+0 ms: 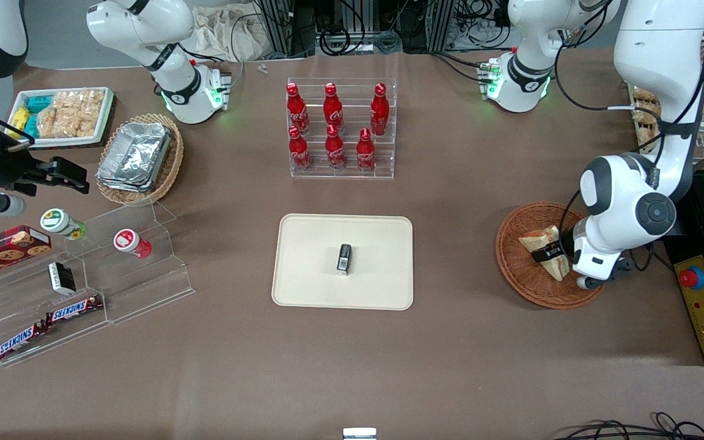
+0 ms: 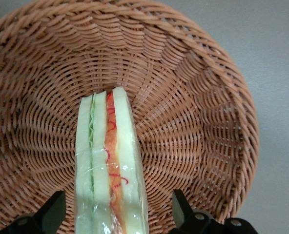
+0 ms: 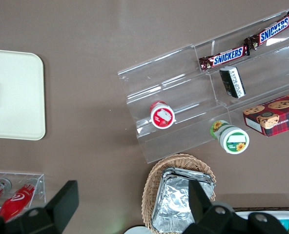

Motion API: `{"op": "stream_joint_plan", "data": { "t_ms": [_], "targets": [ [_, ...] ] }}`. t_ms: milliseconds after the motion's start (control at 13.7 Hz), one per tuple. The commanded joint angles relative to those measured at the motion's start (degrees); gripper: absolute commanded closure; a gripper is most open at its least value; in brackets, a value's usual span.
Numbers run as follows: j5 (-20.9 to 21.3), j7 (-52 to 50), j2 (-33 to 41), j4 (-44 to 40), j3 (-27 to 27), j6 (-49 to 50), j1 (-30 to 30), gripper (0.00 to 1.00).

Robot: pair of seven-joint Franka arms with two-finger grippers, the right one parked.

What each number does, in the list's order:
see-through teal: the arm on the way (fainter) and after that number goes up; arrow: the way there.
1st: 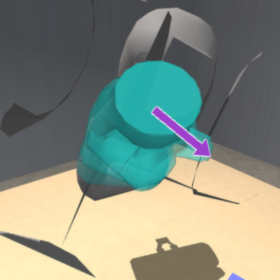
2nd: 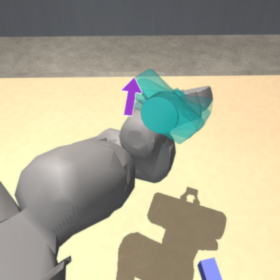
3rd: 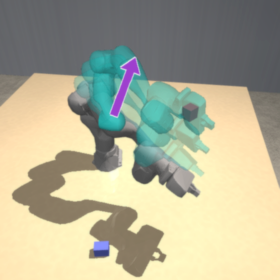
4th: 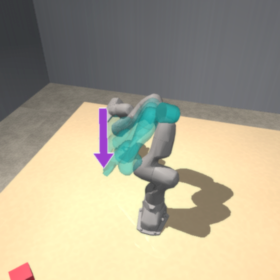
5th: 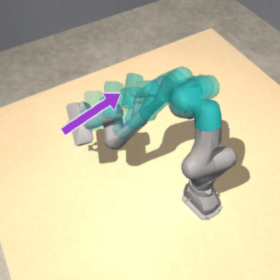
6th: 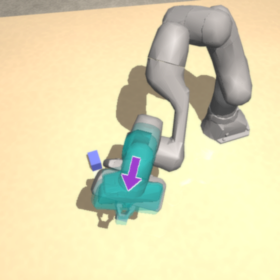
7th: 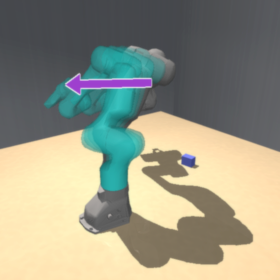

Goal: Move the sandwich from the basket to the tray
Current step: 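Lower the open left gripper over the wrapped sandwich in the basket, then close the left gripper on the sandwich and lift it from the basket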

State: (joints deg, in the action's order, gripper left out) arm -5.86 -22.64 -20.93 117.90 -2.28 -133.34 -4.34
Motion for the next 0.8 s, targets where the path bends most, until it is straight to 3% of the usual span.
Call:
{"op": "stream_joint_plan", "data": {
  "t_ms": [0, 146, 365, 729],
  "targets": [
    [-0.2, -3.18, -0.43, 0.14, -0.26, -1.14, -0.5, 0.26],
    [0.15, -5.21, -0.43, 0.14, -0.26, -0.7, -1.37, 0.58],
    [0.5, -6.71, 0.54, -1.96, -0.44, 4.63, -1.55, 0.95],
    [0.94, -7.06, 3.0, -21.43, -0.7, 33.87, -1.38, 1.0]
  ]
}}
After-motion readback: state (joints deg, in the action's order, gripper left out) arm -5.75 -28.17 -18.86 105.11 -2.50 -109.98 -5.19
